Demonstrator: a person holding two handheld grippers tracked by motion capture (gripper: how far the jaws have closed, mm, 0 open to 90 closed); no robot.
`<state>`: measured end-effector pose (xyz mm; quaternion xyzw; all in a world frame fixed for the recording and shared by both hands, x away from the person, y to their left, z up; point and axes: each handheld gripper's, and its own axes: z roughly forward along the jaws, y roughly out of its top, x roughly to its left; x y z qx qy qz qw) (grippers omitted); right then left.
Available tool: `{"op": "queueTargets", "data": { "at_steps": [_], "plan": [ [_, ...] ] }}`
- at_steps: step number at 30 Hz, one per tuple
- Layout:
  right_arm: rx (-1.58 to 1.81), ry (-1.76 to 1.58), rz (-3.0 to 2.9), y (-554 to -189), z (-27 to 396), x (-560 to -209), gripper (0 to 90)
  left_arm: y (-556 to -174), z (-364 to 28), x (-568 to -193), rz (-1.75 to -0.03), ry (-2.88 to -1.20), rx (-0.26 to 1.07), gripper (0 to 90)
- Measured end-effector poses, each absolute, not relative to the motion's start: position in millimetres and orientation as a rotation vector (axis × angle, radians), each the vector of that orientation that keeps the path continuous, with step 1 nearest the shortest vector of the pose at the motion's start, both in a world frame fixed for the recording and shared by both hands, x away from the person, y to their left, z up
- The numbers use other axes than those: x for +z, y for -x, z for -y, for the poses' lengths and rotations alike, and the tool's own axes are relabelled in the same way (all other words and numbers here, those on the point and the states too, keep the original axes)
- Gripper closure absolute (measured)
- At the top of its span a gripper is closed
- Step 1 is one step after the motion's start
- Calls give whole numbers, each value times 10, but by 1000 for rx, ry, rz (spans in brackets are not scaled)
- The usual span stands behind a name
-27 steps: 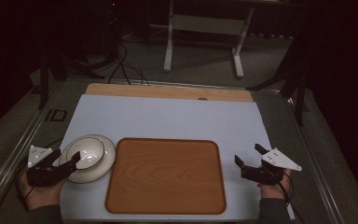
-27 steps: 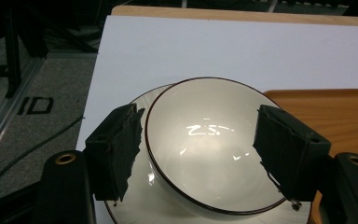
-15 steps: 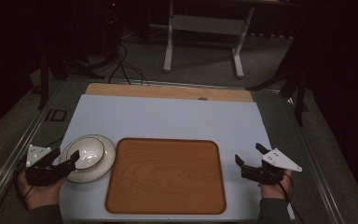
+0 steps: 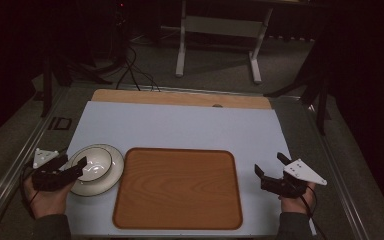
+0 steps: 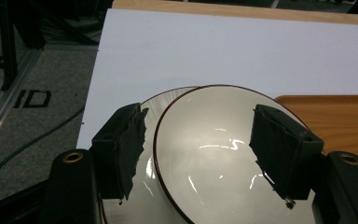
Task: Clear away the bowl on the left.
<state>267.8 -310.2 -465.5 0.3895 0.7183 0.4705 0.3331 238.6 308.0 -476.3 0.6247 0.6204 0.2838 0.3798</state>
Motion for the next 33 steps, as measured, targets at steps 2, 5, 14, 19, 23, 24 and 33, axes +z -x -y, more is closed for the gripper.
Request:
{"op": "queueTargets", "data": {
  "at_steps": [2,5,14,19,23,24,33],
  "plan": [
    [1226,-1011,-1872,-2676,3104,-4651,112,-2389,-3090,-4767,-1591,-1593,718,358],
    [1218,-995,-1863,-2667,3093,-4641,135,-2410,-3129,-4797,-1605,-1583,700,369],
    [1221,-998,-1860,-2665,3095,-4639,132,-2491,-3171,-4887,-1647,-1604,659,375],
    [1219,-994,-1861,-2664,3091,-4639,132,-2549,-3175,-4928,-1665,-1636,637,375],
    [1219,-994,-1859,-2665,3096,-4638,132,-2594,-3175,-4964,-1694,-1658,620,385],
    [1219,-993,-1860,-2666,3095,-4639,132,-2605,-3175,-4975,-1702,-1665,613,394],
    [1220,-992,-1854,-2664,3102,-4634,132,-2645,-3181,-5041,-1765,-1712,543,531]
  ]
}}
